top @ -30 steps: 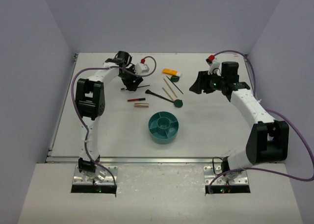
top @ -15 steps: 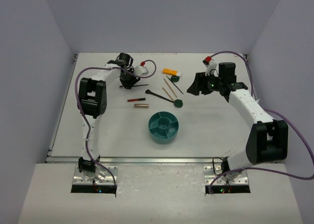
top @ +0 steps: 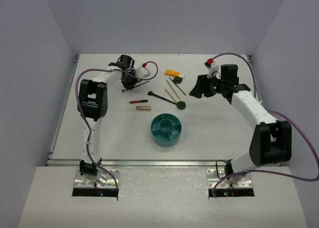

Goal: Organize the makeup

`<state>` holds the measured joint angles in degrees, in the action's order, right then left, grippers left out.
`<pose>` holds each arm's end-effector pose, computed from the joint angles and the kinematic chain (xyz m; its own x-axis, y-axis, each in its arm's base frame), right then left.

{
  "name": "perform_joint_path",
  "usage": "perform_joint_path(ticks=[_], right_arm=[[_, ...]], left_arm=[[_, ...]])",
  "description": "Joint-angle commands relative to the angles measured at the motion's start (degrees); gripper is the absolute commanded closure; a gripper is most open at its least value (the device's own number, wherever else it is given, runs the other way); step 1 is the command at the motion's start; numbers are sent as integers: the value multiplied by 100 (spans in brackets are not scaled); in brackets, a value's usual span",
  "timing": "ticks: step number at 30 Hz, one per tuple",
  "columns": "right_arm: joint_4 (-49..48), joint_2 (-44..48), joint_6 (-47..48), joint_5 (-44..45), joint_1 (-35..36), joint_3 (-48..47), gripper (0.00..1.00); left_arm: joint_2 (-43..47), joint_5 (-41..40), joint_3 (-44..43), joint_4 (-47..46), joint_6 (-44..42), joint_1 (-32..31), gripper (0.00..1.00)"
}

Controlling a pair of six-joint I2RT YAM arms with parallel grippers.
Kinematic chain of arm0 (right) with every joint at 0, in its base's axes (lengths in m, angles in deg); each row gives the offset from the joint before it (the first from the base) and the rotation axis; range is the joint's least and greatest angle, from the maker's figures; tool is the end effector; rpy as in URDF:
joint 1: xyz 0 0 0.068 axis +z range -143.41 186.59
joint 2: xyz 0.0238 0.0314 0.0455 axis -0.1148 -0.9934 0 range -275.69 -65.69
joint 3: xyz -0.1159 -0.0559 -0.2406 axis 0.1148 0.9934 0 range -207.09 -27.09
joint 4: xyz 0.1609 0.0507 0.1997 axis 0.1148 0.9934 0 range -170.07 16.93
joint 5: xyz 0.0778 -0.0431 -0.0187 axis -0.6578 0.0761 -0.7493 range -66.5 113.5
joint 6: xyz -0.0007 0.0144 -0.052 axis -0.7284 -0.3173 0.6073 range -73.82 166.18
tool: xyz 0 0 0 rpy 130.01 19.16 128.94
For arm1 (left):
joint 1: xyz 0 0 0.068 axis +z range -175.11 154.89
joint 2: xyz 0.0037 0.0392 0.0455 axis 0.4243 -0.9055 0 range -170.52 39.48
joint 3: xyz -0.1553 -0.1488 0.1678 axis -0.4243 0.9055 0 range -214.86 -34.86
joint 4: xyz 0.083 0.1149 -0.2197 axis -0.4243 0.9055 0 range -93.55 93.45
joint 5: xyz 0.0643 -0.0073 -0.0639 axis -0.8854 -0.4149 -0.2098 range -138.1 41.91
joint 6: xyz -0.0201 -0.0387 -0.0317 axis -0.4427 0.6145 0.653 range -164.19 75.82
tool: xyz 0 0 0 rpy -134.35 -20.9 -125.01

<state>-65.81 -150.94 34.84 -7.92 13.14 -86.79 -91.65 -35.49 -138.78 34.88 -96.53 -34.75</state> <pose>0.3210 0.0556 0.2582 -0.7210 0.0862 -0.6875 -0.3604 0.8008 0.4784 0.4756 -0.0887 0.1546 -0.3489 0.8430 -0.4094 0.8651 0.4577 0.2052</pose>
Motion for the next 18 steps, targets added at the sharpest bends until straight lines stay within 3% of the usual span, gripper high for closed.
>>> perform_joint_path(ticks=[1,8,15,18], right_arm=[[-124,170,333,140,66,-49,37],[-567,567,1021,633,318,158,37],[-2300,1102,3400,1330,1098,583,36],[-3255,1029,5565,1594,1862,927,32]], left_arm=[[267,314,-201,46,386,15,100],[718,408,-233,-30,662,15,100],[1075,1013,-896,580,1012,-9,100],[1291,1287,-995,745,1181,-46,100]])
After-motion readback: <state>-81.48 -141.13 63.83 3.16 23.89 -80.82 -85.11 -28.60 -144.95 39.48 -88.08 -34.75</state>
